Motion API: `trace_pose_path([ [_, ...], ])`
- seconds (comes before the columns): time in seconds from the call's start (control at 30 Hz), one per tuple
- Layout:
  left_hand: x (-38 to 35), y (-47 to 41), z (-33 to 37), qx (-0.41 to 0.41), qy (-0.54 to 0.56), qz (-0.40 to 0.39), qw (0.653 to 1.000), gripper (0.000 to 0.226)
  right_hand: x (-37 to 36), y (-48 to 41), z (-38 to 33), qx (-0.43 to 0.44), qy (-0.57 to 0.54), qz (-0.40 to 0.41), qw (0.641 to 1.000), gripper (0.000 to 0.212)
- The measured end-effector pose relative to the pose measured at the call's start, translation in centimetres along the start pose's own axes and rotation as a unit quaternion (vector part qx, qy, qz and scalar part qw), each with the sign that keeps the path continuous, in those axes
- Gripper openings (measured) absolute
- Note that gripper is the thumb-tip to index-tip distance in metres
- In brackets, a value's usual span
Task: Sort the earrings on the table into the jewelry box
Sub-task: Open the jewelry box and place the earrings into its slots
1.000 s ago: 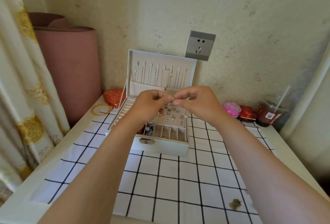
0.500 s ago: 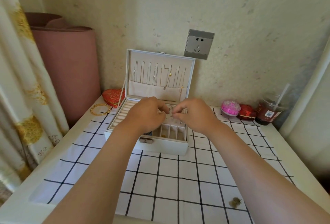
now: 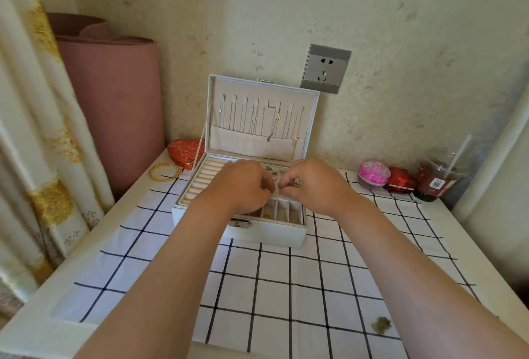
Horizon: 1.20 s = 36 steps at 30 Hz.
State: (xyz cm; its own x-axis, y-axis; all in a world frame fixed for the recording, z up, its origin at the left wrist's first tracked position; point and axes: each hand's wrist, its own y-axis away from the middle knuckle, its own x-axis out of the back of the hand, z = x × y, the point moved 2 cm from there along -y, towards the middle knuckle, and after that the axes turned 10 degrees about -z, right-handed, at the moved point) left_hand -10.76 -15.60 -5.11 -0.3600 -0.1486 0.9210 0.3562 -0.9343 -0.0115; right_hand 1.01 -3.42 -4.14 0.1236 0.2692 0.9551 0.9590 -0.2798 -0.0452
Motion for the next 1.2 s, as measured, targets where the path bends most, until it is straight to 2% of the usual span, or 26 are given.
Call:
trace_pose_path([
  [0.13, 0.0, 0.0, 0.0, -0.005, 0.001, 0.003, 1.0, 0.022, -0.2, 0.0, -0.2, 0.014, 0.011, -0.006, 1.0, 0.013],
  [0.5, 0.4, 0.3, 0.5, 0.008, 0.023, -0.024, 0.999, 0.026, 0.3, 0.4, 0.1, 0.009, -0.033, -0.008, 0.999, 0.009],
  [0.67, 0.9, 1.2, 2.5, -0.026, 0.037, 0.022, 0.999, 0.025, 1.9, 3.3, 1.1, -0.038, -0.086, 0.009, 0.996, 0.01],
  [0.77, 0.3, 2.0, 5.0, -0.06, 0.07, 0.029, 0.995, 0.021, 2.7, 6.3, 2.2, -0.078, -0.089, -0.043, 0.992, 0.009],
  [0.87, -1.2, 2.7, 8.1, -0.096, 0.073, -0.022, 0.992, 0.014, 2.9, 9.7, 3.0, -0.111, -0.055, -0.116, 0.986, 0.008],
  [1.03, -4.4, 4.2, 13.2, -0.147, 0.026, -0.128, 0.98, 0.011, 2.3, 15.4, 3.7, -0.145, -0.072, -0.23, 0.96, 0.008],
  [1.1, -5.7, 4.8, 14.8, -0.15, 0.013, -0.187, 0.971, 0.015, 2.0, 17.0, 3.8, -0.152, -0.063, -0.267, 0.949, 0.006],
  [1.2, -7.4, 5.3, 16.1, -0.126, -0.007, -0.275, 0.953, 0.023, 1.5, 18.4, 4.0, -0.158, -0.046, -0.29, 0.943, 0.017],
])
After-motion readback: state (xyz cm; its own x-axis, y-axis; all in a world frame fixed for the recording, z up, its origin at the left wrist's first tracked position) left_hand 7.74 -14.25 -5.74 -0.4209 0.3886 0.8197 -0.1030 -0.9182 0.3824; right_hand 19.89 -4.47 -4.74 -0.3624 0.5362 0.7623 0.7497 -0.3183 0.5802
